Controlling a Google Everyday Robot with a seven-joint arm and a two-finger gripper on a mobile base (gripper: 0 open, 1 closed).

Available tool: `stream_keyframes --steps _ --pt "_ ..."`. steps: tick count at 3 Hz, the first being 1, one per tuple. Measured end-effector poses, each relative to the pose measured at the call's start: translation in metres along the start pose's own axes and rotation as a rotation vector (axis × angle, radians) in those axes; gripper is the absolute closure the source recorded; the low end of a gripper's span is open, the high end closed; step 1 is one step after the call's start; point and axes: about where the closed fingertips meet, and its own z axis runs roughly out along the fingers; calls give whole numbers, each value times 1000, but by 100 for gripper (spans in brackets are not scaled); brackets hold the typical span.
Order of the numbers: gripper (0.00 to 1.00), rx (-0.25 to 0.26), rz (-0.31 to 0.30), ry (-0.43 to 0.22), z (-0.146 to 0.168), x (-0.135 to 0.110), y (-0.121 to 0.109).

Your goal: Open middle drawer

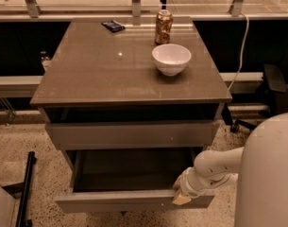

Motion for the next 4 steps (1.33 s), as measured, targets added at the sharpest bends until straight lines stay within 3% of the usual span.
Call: stream_keyframes --steps 2,3,4 --pt "14 -43 36 41 -12 16 49" --pt "0 -41 35 38 -11 14 47" --pt "0 -44 19 37 -12 14 48"
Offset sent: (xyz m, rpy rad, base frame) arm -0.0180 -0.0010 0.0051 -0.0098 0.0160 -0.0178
